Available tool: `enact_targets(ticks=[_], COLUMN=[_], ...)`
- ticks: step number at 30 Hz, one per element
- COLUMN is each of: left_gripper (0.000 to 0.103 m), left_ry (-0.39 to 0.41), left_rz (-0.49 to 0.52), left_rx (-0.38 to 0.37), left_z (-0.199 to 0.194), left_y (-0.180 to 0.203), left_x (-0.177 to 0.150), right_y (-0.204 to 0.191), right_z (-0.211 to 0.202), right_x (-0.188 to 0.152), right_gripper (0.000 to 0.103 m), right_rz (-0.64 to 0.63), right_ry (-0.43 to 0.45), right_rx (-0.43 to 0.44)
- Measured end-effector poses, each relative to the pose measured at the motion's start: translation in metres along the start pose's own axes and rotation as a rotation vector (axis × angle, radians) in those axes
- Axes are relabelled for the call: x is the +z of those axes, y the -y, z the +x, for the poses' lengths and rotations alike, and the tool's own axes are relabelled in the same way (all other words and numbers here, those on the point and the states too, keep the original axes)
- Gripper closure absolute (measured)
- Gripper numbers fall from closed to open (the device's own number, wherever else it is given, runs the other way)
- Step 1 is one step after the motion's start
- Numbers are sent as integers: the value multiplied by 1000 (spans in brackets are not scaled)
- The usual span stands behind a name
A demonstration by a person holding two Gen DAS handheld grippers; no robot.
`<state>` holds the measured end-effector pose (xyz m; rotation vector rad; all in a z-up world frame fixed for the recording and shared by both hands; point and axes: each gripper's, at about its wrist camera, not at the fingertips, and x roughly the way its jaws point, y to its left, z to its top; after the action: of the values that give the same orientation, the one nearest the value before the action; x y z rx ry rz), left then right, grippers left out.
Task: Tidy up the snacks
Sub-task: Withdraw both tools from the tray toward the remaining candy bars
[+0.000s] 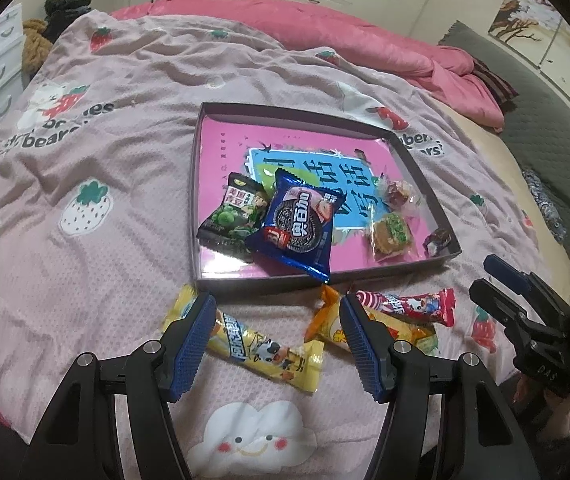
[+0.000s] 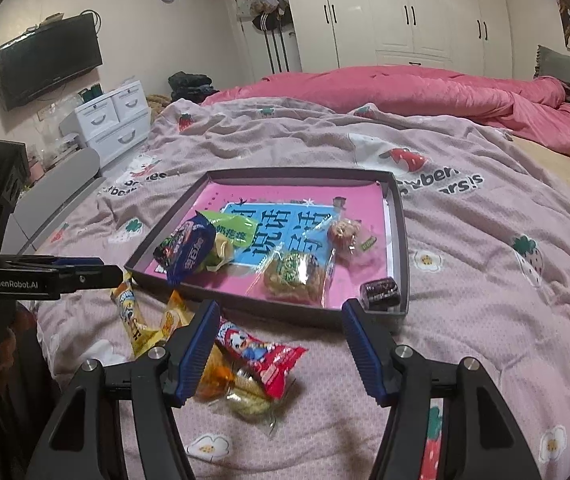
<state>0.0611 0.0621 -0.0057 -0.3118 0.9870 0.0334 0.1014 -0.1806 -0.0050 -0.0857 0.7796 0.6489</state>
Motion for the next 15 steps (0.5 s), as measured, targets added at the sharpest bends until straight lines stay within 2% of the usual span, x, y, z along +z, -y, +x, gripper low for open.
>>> enact_targets(ticks=[7, 15], left_gripper=[37, 37], left_ry=[-26, -79], left_rz=[-1, 16], left_rx=[-21, -83], left_z=[0, 8], left_y=[3, 20], left_x=[-10, -22], right_y=[-3, -9], right_z=[2, 9], right_x=[-7, -15], right_gripper=[40, 40], right_rz=[-12, -47], right_ry=[-38, -73], right_rx=[-1, -10])
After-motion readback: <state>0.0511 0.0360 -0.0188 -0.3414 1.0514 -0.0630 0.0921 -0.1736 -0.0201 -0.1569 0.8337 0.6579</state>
